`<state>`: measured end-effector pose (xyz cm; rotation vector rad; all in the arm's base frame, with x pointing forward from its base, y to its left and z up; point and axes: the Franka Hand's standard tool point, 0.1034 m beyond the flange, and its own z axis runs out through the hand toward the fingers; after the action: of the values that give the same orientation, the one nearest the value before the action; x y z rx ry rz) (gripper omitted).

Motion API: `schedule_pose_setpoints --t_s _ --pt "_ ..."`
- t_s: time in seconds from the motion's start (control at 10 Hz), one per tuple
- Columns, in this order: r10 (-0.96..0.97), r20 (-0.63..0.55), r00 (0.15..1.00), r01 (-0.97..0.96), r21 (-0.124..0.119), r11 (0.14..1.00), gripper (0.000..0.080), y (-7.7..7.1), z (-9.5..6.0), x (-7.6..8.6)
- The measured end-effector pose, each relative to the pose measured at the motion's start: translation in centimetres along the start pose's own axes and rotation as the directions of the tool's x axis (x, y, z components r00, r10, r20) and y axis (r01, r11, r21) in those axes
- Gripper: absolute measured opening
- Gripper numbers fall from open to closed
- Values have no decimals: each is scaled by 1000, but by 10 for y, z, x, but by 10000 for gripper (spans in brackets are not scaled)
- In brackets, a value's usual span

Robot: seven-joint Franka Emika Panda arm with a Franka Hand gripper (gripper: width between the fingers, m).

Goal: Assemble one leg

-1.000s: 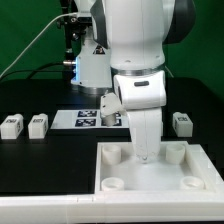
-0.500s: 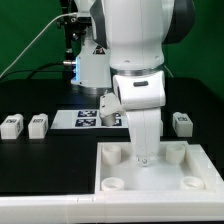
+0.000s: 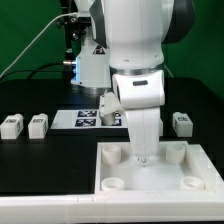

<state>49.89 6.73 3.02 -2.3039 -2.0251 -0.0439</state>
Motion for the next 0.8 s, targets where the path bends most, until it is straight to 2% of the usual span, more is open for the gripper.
schedule_pose_setpoints --t_s 0.2,0.3,0.5,0.6,0.7,0.8 --pt "267 -6 964 -267 -16 963 649 -11 -17 20" --pt "356 -8 935 -356 -17 934 649 -15 -20 30" --pt "628 -15 778 -628 8 778 649 -28 -16 57" --pt "760 -21 650 -760 20 650 649 -37 -13 76" --pt "856 -15 517 -855 39 517 649 -43 -11 89" --pt "954 -1 299 -952 67 299 649 -46 -10 95"
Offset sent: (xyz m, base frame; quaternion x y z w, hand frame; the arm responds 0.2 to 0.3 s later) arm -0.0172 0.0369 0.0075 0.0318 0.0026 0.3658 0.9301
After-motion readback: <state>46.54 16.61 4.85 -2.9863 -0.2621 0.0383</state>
